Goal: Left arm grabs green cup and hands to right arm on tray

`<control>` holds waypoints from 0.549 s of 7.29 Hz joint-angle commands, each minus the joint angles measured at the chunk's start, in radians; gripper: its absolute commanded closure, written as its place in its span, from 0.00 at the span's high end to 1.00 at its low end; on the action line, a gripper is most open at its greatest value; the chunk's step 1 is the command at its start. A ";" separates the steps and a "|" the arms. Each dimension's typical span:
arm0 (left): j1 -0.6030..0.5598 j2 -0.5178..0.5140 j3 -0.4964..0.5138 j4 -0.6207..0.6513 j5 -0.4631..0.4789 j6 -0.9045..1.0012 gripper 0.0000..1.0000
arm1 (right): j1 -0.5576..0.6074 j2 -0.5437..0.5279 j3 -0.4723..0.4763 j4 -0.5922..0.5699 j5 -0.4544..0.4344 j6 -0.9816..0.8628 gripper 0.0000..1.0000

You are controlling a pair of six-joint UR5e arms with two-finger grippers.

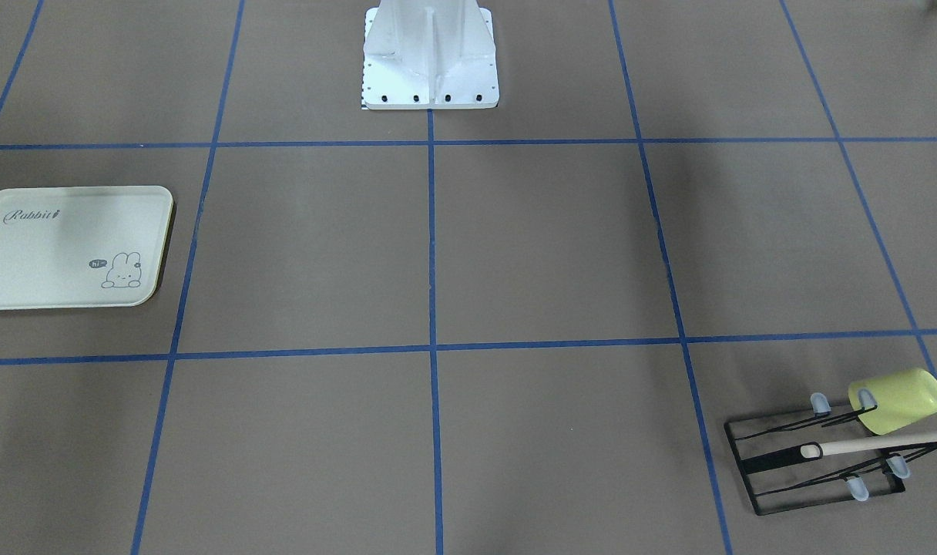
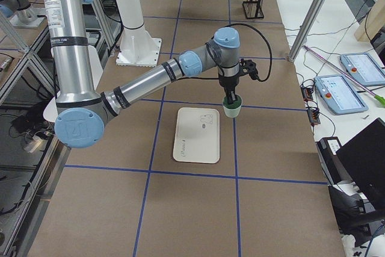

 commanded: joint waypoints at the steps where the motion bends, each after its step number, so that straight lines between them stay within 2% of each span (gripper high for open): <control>1: -0.001 0.021 0.002 0.002 -0.011 0.022 1.00 | -0.100 -0.071 0.000 0.081 -0.016 0.116 0.00; 2: 0.000 0.019 0.002 0.002 -0.012 0.022 1.00 | -0.178 -0.126 -0.002 0.203 -0.066 0.211 0.00; 3: 0.000 0.019 0.002 0.000 -0.012 0.022 1.00 | -0.262 -0.169 -0.002 0.277 -0.121 0.289 0.00; 4: 0.002 0.019 0.002 -0.001 -0.012 0.022 1.00 | -0.313 -0.179 -0.008 0.284 -0.132 0.302 0.00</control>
